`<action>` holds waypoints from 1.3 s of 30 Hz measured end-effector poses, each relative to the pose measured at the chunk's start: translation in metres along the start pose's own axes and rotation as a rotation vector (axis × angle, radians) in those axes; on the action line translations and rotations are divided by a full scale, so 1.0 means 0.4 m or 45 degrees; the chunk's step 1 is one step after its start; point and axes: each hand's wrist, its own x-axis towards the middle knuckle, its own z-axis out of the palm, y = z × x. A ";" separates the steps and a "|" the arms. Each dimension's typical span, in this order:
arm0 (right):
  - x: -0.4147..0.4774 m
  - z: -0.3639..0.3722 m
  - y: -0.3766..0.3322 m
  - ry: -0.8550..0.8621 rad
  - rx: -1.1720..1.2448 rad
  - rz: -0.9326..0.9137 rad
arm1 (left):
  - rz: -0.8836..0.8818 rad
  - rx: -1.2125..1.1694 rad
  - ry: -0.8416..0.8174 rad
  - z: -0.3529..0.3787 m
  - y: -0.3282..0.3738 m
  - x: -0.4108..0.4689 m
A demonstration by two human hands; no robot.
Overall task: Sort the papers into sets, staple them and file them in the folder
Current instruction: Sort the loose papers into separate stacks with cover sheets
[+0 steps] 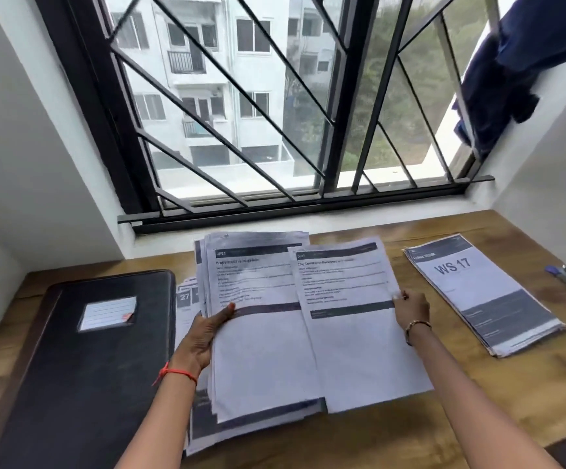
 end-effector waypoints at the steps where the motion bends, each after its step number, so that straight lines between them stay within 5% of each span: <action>1: 0.021 -0.016 0.018 0.040 -0.045 0.033 | 0.001 0.004 0.006 0.013 -0.006 0.005; 9: 0.140 -0.043 0.110 0.085 -0.141 0.185 | 0.073 -0.050 0.133 0.042 -0.022 0.014; 15: 0.156 -0.005 0.072 0.087 -0.437 -0.051 | 0.083 -0.033 0.165 0.085 -0.034 0.022; 18: 0.132 0.017 -0.001 -0.220 -0.110 -0.316 | 0.087 -0.029 0.175 0.120 -0.053 0.034; 21: 0.086 0.028 -0.072 -0.704 0.176 -0.209 | 0.092 -0.004 0.138 0.157 -0.071 0.041; 23: 0.070 0.047 -0.090 -0.836 0.186 -0.121 | 0.097 0.006 0.083 0.182 -0.080 0.042; 33: 0.116 0.023 -0.073 -0.851 0.165 -0.154 | 0.142 -0.085 0.110 0.182 -0.092 0.018; 39: 0.186 0.001 0.011 -0.348 -0.071 -0.123 | 0.139 -0.073 0.171 0.165 -0.088 0.011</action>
